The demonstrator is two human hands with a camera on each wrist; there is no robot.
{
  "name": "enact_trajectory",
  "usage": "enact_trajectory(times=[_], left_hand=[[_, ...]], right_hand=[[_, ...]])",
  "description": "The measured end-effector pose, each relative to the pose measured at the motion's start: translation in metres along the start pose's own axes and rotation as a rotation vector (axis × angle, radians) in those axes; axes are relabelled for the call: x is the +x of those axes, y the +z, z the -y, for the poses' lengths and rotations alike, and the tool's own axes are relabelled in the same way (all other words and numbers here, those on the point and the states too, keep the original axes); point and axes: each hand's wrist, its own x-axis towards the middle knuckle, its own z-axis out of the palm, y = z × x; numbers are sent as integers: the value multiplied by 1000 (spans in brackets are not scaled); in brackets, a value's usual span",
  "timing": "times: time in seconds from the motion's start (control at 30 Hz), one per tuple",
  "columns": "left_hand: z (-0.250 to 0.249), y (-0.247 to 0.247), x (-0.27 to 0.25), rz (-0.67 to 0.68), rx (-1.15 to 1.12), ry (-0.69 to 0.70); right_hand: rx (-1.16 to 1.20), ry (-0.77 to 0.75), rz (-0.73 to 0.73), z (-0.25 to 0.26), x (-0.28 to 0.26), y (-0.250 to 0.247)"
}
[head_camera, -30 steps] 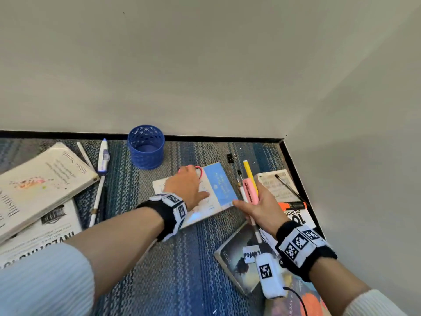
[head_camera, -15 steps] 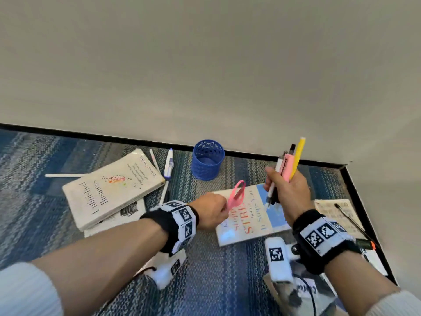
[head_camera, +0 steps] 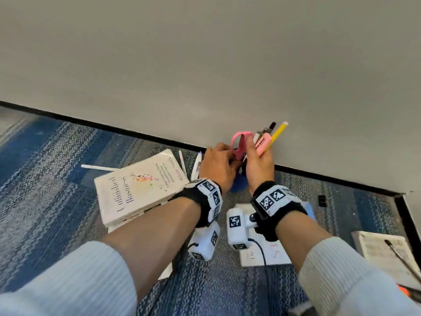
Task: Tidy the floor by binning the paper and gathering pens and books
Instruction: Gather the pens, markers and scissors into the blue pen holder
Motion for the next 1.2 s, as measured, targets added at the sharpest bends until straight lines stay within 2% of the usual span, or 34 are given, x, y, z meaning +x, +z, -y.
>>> enact_trajectory(times=[0.1,0.2,0.27,0.33,0.43,0.5,0.57,0.63,0.7,0.8,0.93,1.03,1.13,1.2], left_hand=[[3,7,-5,40,38,54],[-4,7,-2,68,-117,-50],[-4,7,1,163,-164,-86],[0,8,2,258,-163,-14],[6,16,3,245,-170,-8],[5,22,3,167,-139,-42],[-7,29,1,94,-90,-14],[-32,35,-5,47,-113,63],[-66,45,-15,60,-178,167],[-112,68,-34,195,-197,264],[-134,103,-61,462,-33,318],[-128,115,-70,554,-65,345],[-127,113,-69,610,-193,258],[-127,107,-68,630,-193,262]], right_hand=[[-195,-104,101,-11,1,-6],[-320,-94,173,-14,3,-11],[-174,-26,207,-11,0,-15],[2,4,174,-3,-5,-26],[-37,-31,32,5,-15,-71],[-201,-49,-21,-7,-21,-115],[-448,-54,-122,-26,-27,-169],[-694,-24,-227,-41,-33,-227],[-965,71,-299,-53,-43,-284],[-1167,279,-287,-67,-56,-350],[-1199,394,-184,-88,-59,-386],[-1318,350,-257,-96,-53,-385],[-1537,298,-221,-91,-52,-381],[-1581,164,-215,-81,-51,-373]])
